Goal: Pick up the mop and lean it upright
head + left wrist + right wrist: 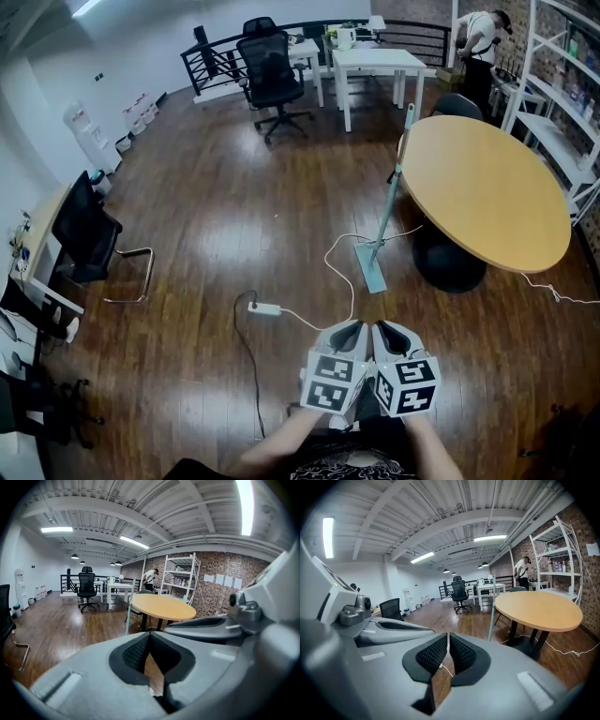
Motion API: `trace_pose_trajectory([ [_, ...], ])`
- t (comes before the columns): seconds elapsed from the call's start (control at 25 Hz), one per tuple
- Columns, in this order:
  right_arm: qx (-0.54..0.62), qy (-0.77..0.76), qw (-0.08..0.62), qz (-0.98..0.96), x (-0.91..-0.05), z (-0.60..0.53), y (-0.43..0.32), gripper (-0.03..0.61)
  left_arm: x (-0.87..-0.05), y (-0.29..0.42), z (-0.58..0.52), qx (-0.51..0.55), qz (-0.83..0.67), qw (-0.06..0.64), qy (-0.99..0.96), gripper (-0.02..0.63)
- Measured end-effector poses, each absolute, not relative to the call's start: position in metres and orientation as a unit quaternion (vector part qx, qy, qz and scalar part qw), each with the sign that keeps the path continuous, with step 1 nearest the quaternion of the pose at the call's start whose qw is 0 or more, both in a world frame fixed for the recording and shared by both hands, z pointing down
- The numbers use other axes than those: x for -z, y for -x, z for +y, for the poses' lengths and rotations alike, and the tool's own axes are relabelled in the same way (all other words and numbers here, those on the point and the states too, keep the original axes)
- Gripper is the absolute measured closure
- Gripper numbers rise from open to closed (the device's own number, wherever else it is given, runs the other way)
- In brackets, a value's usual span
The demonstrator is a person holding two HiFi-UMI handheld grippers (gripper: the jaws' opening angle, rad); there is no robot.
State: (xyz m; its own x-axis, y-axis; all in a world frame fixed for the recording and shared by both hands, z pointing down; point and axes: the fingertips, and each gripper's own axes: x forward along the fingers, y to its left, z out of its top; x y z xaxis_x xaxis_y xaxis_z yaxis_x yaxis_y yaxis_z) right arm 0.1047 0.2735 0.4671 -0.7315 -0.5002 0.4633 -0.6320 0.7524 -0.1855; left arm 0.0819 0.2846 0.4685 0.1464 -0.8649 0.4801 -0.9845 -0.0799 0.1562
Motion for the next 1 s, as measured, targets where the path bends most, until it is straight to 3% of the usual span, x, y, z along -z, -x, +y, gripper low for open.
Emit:
trace_pose_trajectory([
  [0.76,-0.171,-0.285,0.178,-0.926,-0.466,-0.02,-0.025,0.56,-0.467,-0.005,-0.008,-0.161,-0.655,0.202,-0.71,0.611],
  [1.0,-0.168,-0.288,0.179,-0.926,-0.466,-0.07,-0.006,0.558,-0.469,0.009,-0.055,-0.155,-0.653,0.206,-0.712,0.611],
])
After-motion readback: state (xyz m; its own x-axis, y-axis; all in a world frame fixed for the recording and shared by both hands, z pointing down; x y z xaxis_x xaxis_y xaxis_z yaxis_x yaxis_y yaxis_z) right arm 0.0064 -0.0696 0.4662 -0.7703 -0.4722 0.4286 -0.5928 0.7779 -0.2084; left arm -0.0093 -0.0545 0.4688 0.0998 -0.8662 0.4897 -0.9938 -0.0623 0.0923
